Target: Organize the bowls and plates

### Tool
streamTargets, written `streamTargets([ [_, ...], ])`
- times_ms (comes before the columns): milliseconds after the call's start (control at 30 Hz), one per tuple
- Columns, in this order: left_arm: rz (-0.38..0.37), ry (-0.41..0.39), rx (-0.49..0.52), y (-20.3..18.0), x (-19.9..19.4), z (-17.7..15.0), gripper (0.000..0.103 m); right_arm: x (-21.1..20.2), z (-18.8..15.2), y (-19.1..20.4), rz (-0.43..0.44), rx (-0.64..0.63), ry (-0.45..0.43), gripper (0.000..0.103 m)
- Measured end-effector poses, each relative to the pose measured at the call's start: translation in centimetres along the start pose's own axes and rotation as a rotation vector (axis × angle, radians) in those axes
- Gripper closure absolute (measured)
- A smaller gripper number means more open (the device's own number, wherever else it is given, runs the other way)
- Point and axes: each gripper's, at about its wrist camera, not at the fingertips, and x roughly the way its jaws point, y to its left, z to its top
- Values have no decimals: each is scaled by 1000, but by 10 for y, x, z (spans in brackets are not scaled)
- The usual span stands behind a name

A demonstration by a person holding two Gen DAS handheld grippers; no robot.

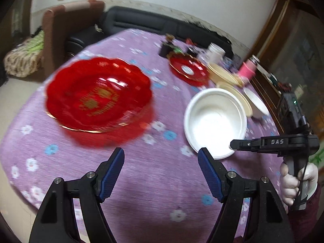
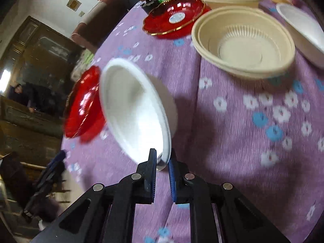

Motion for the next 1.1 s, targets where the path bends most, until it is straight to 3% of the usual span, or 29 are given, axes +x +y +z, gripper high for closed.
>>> streamTargets([
  [133,0,35,41,-17,15,2,29,-10,-6,-6,-73,-26,-71,88],
  [267,11,74,59,-30,30,7,29,-18,-11,-12,-163,-24,-160,61],
  [300,12,83,63,-34,34,9,29,-20,-11,-12,-170,-28,-176,58],
  [500,25,108,105,-60,56,28,23,-29,-9,-22,-169,-20,-249,58],
  [833,44,216,119,-79,127,58,23,-14,-7,-34,-174,14,-281,58],
  [867,37,232,124,-80,134,57,32,-12,-6,-34,-174,15,-283,58],
  [900,27,244,129,-81,140,56,55,-10,-6,-35,-176,15,-285,58],
  [967,-12,277,114,-80,147,53,83,-4,-2,-34,-157,14,-291,59],
  [1000,-27,279,98,-79,145,52,84,-4,-2,-33,-141,10,-293,77],
  [1033,-31,267,95,-80,141,51,86,-5,-3,-31,-125,3,-288,86],
  [1100,-5,233,126,-85,128,49,86,-6,-4,-22,-137,-20,-295,87],
])
